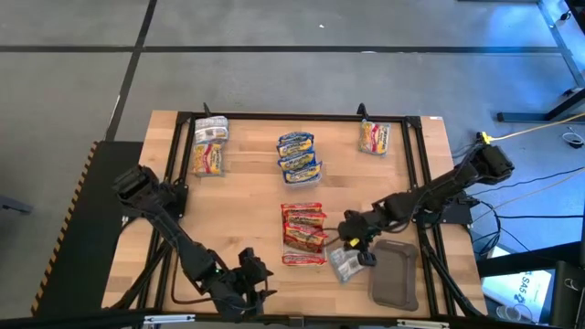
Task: Sort Maruchan noodles
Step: Put the light blue noodle pack into the black bin
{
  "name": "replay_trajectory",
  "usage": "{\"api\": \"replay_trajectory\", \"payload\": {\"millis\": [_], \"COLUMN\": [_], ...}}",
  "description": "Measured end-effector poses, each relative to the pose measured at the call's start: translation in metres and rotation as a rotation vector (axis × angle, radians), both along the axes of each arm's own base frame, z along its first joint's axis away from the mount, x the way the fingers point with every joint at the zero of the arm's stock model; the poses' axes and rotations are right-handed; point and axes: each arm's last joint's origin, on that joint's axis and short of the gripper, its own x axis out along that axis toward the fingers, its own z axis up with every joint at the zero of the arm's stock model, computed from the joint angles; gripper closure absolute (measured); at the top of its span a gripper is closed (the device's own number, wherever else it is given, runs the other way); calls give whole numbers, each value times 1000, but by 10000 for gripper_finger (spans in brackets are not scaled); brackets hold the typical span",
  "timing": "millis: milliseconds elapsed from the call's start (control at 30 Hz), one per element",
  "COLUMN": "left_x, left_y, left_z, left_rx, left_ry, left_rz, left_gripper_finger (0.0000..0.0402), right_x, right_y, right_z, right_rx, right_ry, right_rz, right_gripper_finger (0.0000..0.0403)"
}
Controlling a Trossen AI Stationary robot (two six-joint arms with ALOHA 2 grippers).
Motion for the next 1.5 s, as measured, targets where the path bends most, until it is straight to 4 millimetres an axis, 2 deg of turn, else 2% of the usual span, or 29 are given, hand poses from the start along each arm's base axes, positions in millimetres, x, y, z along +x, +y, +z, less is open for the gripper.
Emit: {"api": "replay_trajectory", "payload": {"millis": [167,333,433,567,733,1000,1100,1167,1267,1400,1500], "left_x": [3,18,29,49,67,81,84,83,77,71,70], "left_y": [-11,-25,-25,-12,12,44,48,44,30,13,5], "left_z": [-10,-27,-41,-56,-65,-72,-72,-72,-68,-68,-76], "left_rx": [-59,-104,-110,-105,-69,5,-19,-47,-84,-108,-109], "left_ry": [-18,-98,-121,-127,-108,-38,-29,-31,-65,-112,-130], "left_rz": [-6,-39,-44,9,87,184,185,166,124,84,65], "left_gripper_finger": [170,170,170,170,170,170,170,170,170,170,170], "right_x": [-3,-6,-8,-8,-4,-1,1,-1,-5,-14,-20], "right_y": [11,19,23,25,26,27,26,21,16,11,8], "right_z": [1,2,2,3,6,8,9,7,8,2,-6], "right_rx": [-18,-33,-37,-39,-19,-8,30,64,130,122,78], "right_ry": [-38,-47,-54,-67,-116,-155,-136,-63,46,196,301], "right_rz": [18,17,20,-2,-7,-36,-100,-124,-150,-215,-292], "right_gripper_finger": [403,403,403,403,403,403,393,372,320,226,156]}}
